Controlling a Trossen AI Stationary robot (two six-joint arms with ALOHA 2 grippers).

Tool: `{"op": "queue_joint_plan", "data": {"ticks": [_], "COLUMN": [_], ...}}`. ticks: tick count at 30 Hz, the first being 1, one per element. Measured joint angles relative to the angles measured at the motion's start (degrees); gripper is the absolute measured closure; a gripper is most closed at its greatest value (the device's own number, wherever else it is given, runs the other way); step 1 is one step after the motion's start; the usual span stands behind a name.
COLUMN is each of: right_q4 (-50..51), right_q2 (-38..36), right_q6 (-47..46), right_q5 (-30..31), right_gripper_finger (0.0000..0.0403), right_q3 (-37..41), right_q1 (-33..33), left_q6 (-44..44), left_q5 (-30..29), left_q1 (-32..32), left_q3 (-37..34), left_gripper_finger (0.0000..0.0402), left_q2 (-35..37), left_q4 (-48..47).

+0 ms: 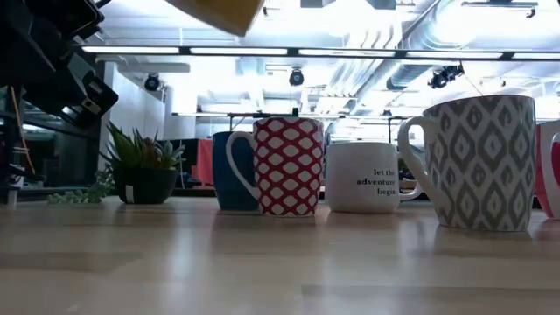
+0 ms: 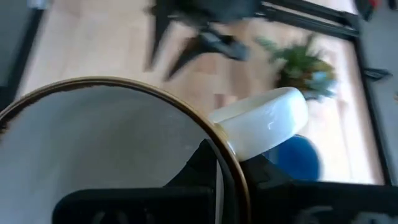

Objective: Place coffee mugs
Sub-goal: Put the yellow mug on the shelf

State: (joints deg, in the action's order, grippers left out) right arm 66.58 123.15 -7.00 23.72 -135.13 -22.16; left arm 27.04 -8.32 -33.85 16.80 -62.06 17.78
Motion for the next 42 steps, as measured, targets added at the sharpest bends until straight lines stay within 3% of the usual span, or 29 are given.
{"op": "queue_joint_plan", "data": {"ticks": [15, 26, 42], "right_q4": [8.4, 10.0, 12.3], "right_q2": [-9.7, -10.3, -10.1], "right_q6": [3.5, 9.3, 11.9], "right_q5": [2.8, -5.4, -9.4], "right_gripper_finger": [0.0403, 0.0403, 0.0403], "right_q3": [1.2, 1.0, 0.1], "right_q1": [16.6, 37.4, 60.7], "left_q6": [-1.3, -1.2, -3.2], "left_q5": [0.0, 0.0, 0.0], "left_q1": [0.0, 0.0, 0.0], "left_q3": [0.0, 0.0, 0.0], "left_gripper_finger": [0.0289, 0.0289, 0.0289], "left_q2": [0.0, 0.0, 0.0], "left_q4": [0.0, 0.0, 0.1]}}
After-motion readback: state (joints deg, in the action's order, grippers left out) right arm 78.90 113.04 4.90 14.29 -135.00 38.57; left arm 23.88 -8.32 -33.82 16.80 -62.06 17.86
